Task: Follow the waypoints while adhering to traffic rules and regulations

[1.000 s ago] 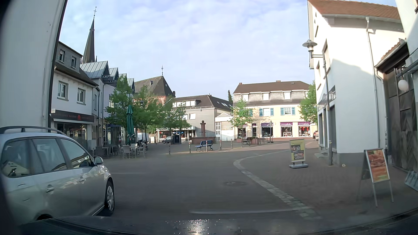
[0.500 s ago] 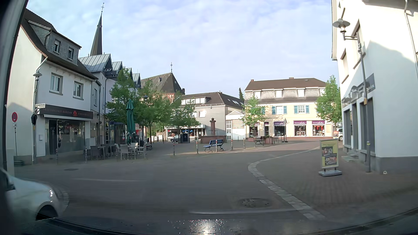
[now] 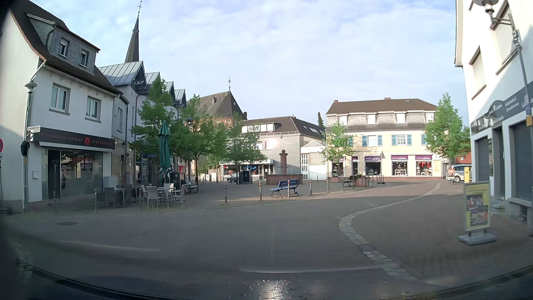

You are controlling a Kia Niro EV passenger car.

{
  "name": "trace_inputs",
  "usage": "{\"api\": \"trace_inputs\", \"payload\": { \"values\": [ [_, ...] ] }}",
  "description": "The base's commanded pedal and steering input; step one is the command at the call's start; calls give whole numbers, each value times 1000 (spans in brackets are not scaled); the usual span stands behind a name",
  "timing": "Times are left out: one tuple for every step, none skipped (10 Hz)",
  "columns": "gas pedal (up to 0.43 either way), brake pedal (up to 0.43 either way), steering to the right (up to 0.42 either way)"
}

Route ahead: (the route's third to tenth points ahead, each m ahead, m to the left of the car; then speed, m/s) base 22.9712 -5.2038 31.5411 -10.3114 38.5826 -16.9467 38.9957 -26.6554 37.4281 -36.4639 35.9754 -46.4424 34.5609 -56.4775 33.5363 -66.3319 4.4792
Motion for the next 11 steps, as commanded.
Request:
{"api": "trace_inputs", "payload": {
  "values": [
    [20,0,-53],
    [20,0,-48],
    [20,0,-38],
    [20,0,-27],
    [20,0,-19],
    [20,0,-6],
    [28,0,8],
    [28,0,17],
    [28,0,40],
    [28,0,63],
    [39,0,90]
  ]
}}
